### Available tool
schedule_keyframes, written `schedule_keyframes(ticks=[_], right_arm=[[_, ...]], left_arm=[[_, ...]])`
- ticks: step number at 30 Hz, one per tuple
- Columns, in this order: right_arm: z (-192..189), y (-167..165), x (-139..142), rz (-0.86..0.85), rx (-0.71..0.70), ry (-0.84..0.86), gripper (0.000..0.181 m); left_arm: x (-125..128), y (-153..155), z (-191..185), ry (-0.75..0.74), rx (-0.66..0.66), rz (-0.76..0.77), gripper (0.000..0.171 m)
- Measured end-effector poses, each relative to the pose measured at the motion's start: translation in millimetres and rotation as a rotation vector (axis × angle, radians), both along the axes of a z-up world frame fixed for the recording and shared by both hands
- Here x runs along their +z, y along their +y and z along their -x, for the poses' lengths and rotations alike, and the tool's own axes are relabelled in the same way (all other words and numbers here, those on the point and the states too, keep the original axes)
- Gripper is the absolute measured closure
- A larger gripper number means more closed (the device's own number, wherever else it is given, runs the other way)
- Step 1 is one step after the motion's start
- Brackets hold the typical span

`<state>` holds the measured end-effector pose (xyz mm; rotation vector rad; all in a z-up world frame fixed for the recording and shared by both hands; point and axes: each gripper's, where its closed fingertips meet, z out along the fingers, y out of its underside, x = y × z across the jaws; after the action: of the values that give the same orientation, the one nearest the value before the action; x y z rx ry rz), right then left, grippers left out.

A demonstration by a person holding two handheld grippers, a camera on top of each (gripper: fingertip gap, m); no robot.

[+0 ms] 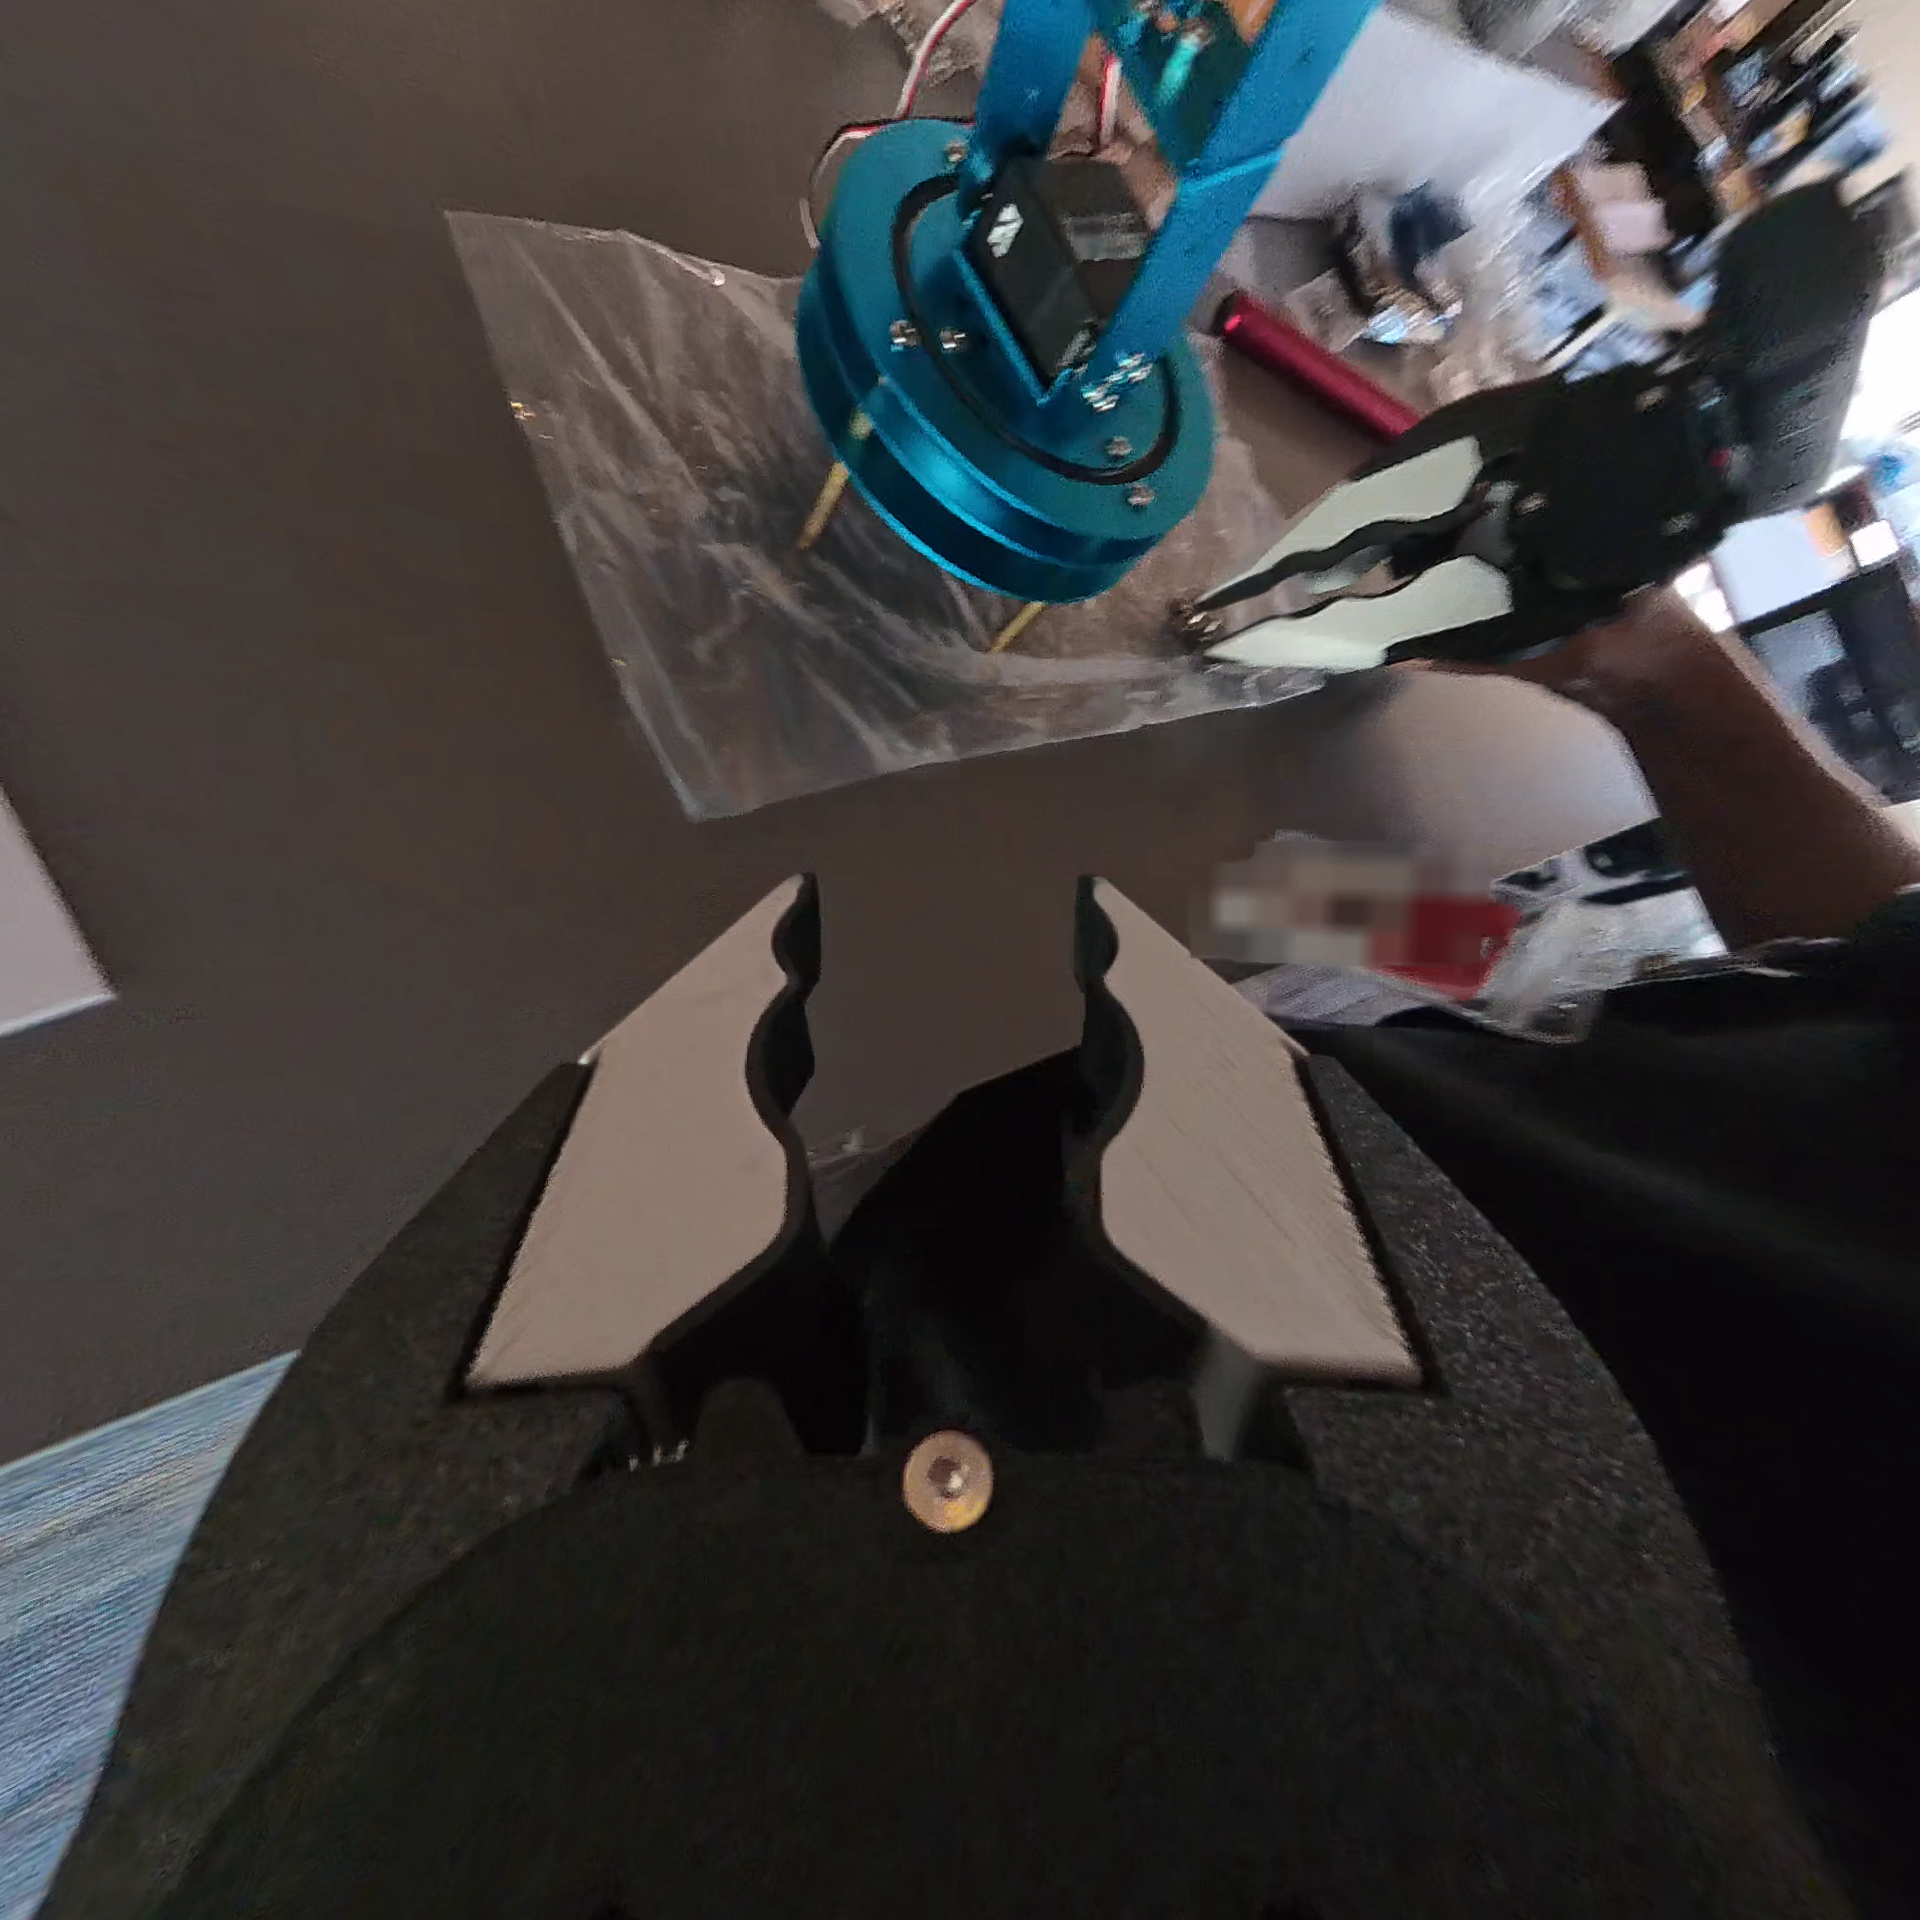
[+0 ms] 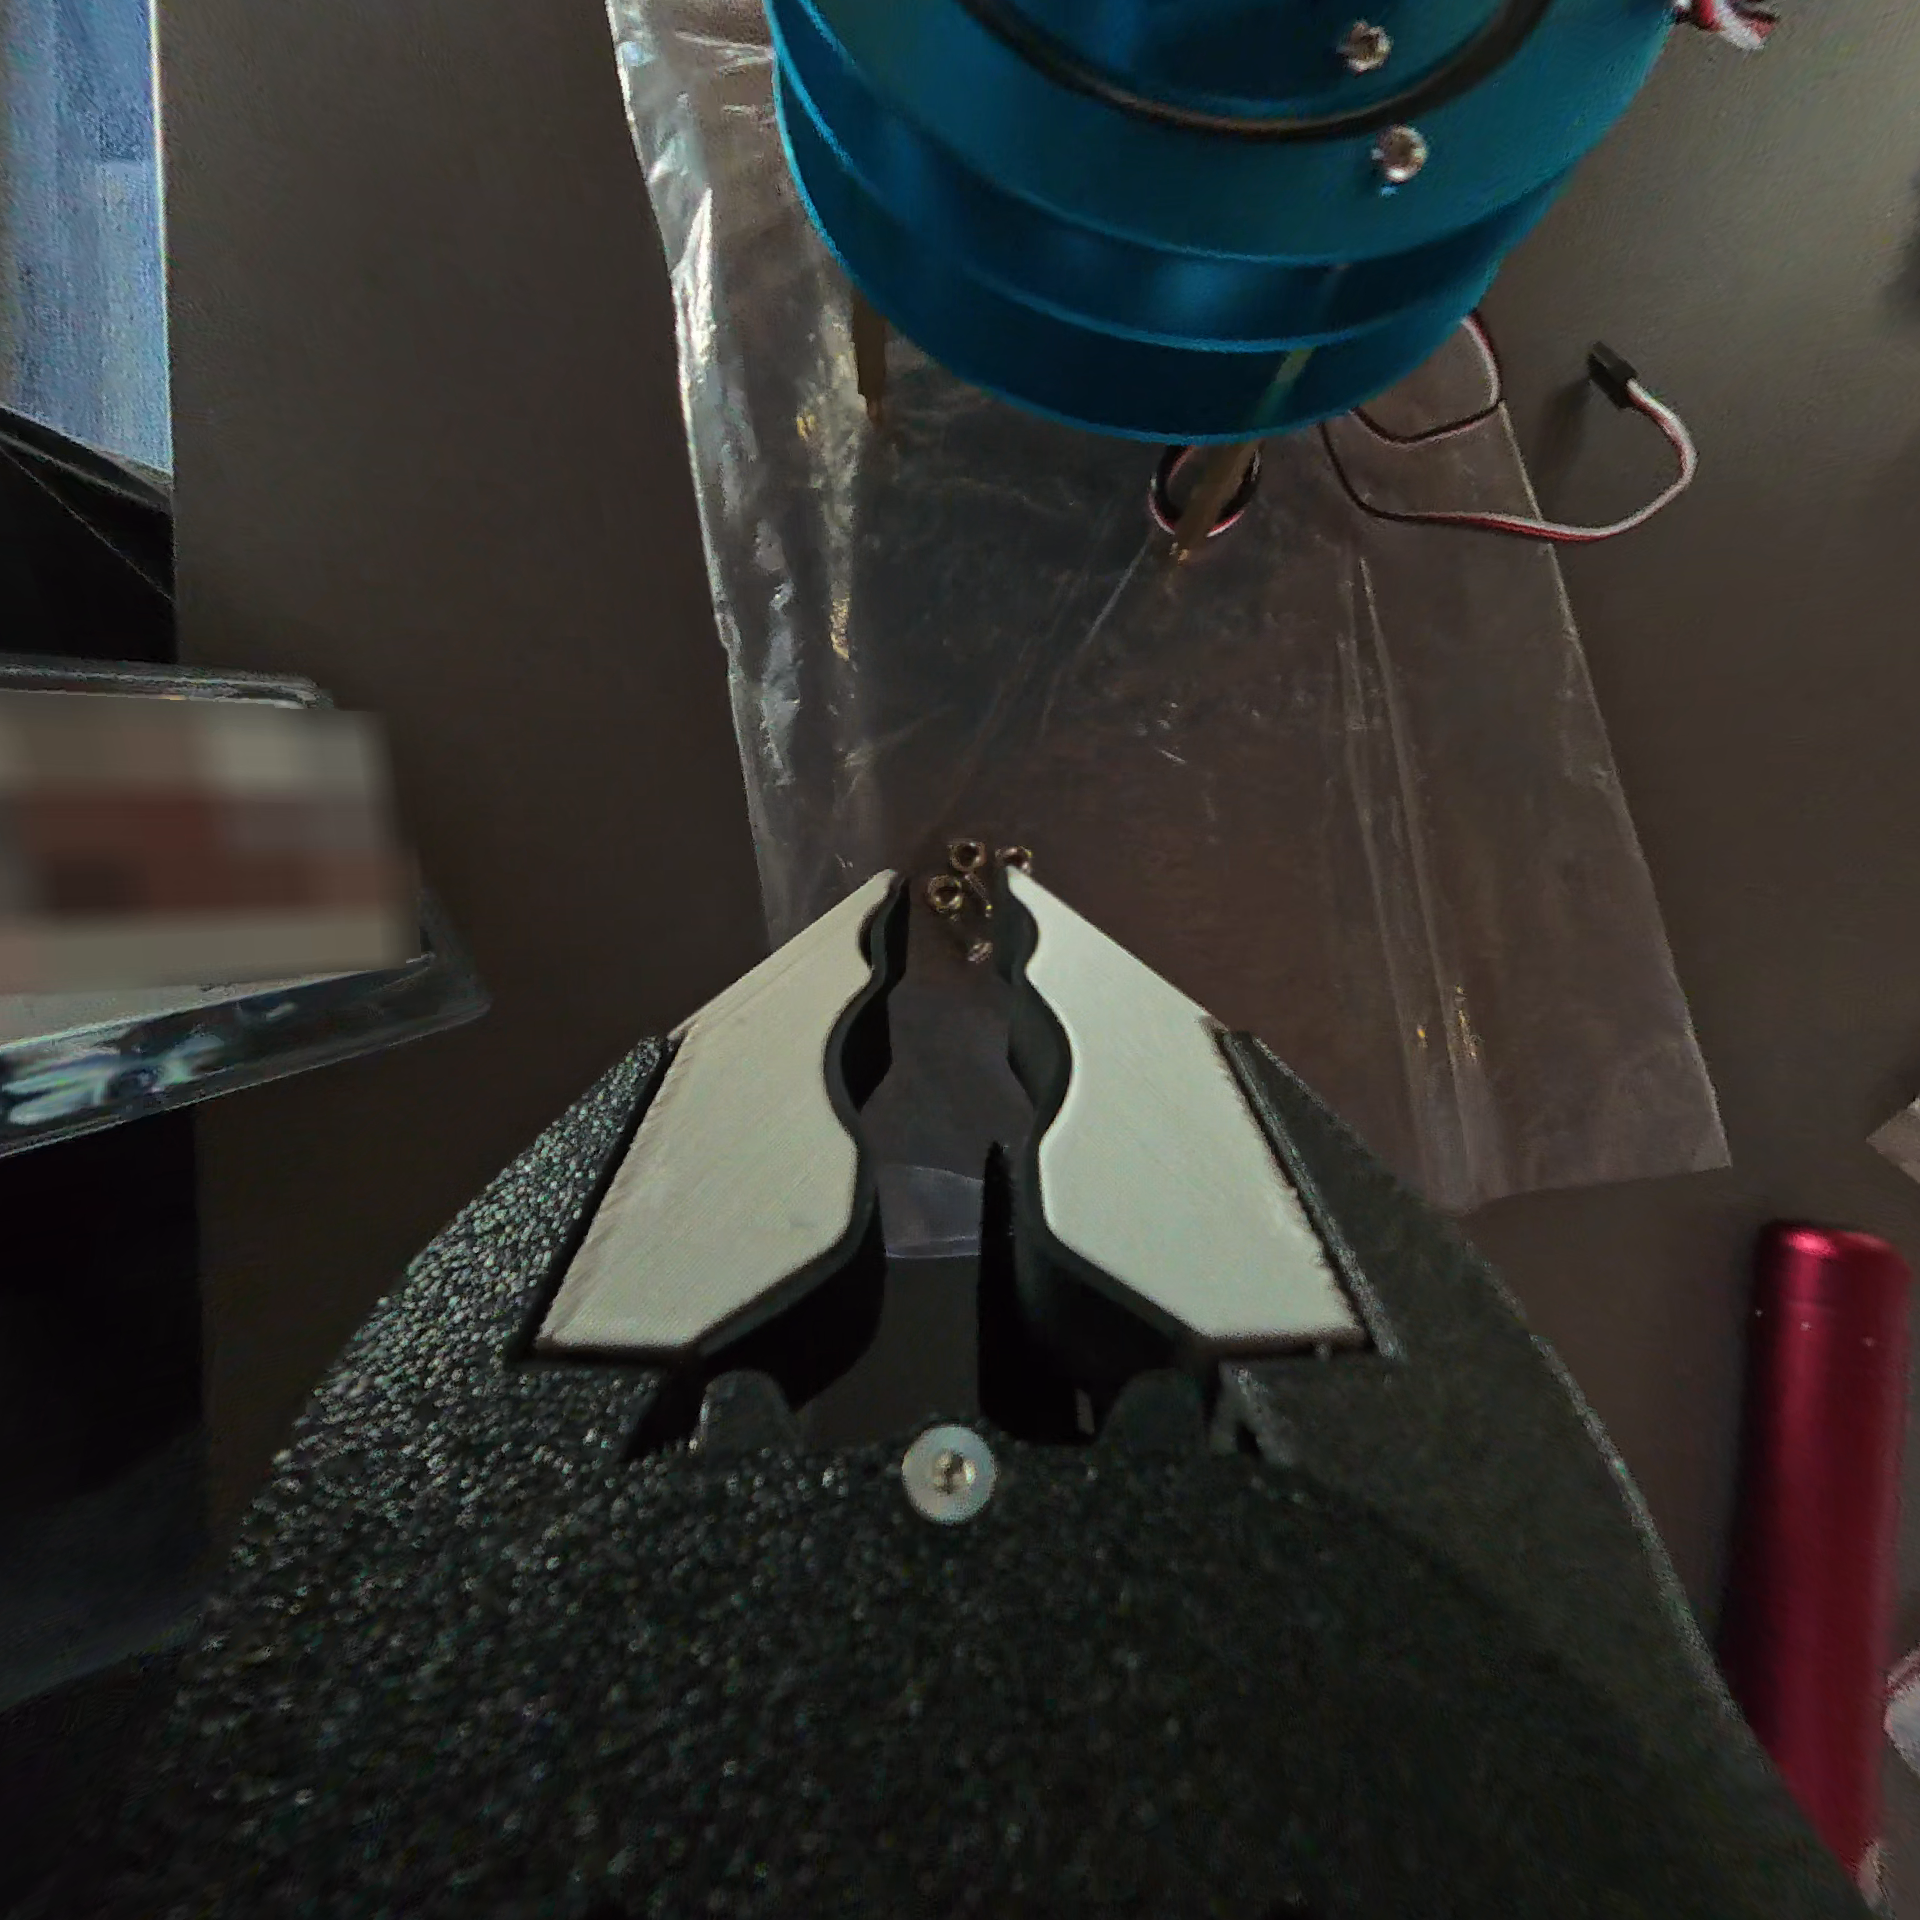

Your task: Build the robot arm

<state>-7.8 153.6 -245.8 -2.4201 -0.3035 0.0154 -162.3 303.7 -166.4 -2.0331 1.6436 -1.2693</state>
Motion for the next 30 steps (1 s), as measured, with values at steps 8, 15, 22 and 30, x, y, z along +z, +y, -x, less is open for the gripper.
schedule_keyframes(ticks=[8, 15, 22, 30], right_arm=[[6.5, 1.3, 2.1, 0.01, 0.046, 0.039, 0.17], [2.9, -2.2, -0.2, 0.039, 0.043, 0.008, 0.17], [5.3, -3.4, 2.6, 0.037, 0.042, 0.006, 0.171], [1.5, -4.0, -1.7, 0.066, 0.036, 0.02, 0.167]], left_arm=[[3.0, -40.1, 14.3, 0.043, -0.064, 0.305, 0.121], [18.5, -46.7, 9.1, -0.055, -0.091, 0.226, 0.122], [26.9, -54.3, 3.8, -0.121, -0.161, 0.058, 0.123], [28.1, -58.5, 3.3, -0.137, -0.208, -0.008, 0.123]])
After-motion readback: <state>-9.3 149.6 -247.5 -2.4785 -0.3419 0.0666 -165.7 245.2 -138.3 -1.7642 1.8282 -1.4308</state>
